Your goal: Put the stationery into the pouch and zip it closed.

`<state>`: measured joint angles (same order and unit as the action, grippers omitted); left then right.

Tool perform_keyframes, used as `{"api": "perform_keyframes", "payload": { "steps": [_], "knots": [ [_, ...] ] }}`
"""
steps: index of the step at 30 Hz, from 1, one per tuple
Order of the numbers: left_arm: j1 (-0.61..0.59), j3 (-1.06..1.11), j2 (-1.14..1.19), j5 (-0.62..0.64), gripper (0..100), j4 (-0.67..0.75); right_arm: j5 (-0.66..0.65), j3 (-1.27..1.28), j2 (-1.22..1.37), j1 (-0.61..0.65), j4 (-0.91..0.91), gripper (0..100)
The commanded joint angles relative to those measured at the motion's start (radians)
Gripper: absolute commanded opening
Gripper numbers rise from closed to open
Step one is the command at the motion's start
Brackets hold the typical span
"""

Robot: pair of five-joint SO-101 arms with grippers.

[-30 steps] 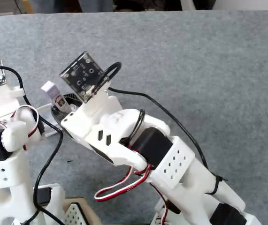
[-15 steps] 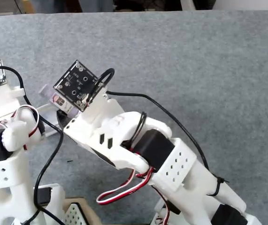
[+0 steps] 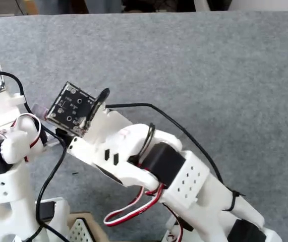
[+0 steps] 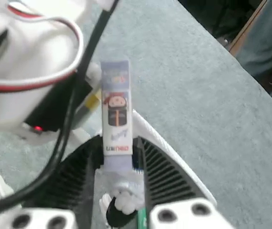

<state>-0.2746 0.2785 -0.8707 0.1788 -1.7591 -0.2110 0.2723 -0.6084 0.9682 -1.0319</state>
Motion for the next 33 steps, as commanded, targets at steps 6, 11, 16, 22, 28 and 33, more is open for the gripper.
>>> {"api": "perform_keyframes", "payload": {
  "steps": [6, 11, 16, 22, 28, 33],
  "knots": [
    [-0.005, -0.053, -0.021, 0.009, 3, 0.000, -0.021, -0.042, -0.019, 0.028, -0.052, 1.2],
    [-0.008, -0.048, -0.021, 0.008, 3, 0.000, -0.034, -0.038, 0.005, 0.028, -0.002, 1.2],
    [-0.010, -0.051, -0.021, 0.008, 3, 0.000, -0.034, -0.036, 0.012, 0.028, -0.003, 1.5],
    [-0.022, -0.048, -0.021, 0.008, 3, 0.000, -0.034, -0.044, 0.007, 0.021, -0.021, 11.6],
    [-0.025, -0.050, -0.021, 0.008, 3, 0.000, -0.032, -0.044, 0.005, 0.020, -0.021, 13.0],
    [-0.021, -0.050, -0.021, 0.008, 3, 0.000, -0.032, -0.045, 0.005, 0.008, -0.021, 13.1]
  ]
}}
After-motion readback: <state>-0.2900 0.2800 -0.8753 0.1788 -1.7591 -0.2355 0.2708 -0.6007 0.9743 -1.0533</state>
